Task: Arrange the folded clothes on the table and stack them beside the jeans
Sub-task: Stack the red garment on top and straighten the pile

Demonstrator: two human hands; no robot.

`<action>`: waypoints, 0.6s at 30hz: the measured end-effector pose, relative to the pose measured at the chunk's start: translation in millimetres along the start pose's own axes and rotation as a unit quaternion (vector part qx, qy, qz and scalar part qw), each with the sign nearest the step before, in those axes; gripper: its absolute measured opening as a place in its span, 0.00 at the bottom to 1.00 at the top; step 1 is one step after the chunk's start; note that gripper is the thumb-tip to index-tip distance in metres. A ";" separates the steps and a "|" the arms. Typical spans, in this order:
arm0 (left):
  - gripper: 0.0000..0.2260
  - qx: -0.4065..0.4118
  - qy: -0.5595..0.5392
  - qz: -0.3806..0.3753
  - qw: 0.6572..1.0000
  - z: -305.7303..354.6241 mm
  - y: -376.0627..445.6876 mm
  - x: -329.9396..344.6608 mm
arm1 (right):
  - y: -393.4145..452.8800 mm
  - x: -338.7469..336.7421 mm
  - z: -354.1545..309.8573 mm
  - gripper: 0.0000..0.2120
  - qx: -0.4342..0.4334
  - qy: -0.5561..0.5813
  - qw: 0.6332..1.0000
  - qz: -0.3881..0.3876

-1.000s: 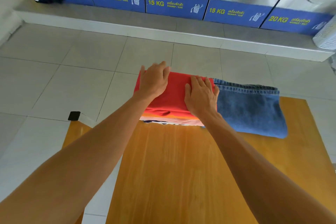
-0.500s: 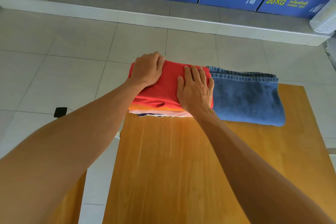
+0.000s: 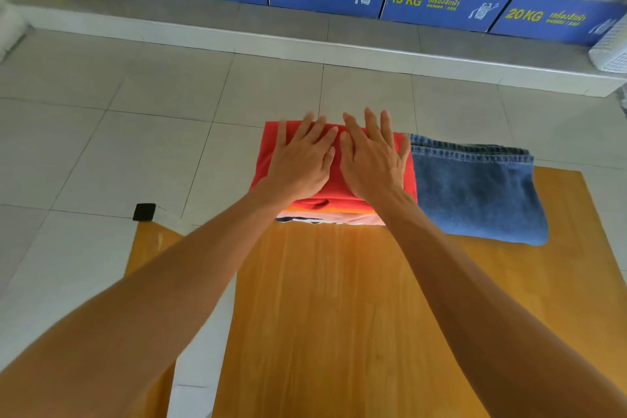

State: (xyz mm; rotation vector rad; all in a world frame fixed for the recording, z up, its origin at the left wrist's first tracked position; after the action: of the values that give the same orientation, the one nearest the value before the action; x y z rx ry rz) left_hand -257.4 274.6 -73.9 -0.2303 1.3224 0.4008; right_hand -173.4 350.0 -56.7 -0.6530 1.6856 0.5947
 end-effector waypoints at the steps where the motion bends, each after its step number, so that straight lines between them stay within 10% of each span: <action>1: 0.24 -0.014 0.000 -0.020 1.000 -3.7 -2.3 9.1 | 0.2 8.4 -4.5 0.25 -0.012 -0.016 1.000 -0.018; 18: 0.30 -0.012 -0.017 -0.111 0.994 -18.5 1.1 27.8 | -9.7 33.6 36.9 0.33 0.050 -0.049 0.995 -0.074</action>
State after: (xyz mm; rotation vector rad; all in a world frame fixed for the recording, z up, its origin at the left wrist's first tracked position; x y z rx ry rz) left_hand -269.0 272.8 -105.2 -0.3856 1.2436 0.2316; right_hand -146.6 364.9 -97.2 -0.6588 1.5503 0.4280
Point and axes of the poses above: each hand's wrist, its own y-axis towards the middle knuckle, its own x-axis out of the palm, z = x × y, the point moved 10 cm from there along y, towards the middle knuckle, and after that the axes turned 4 degrees about -y, right-handed, at the moved point
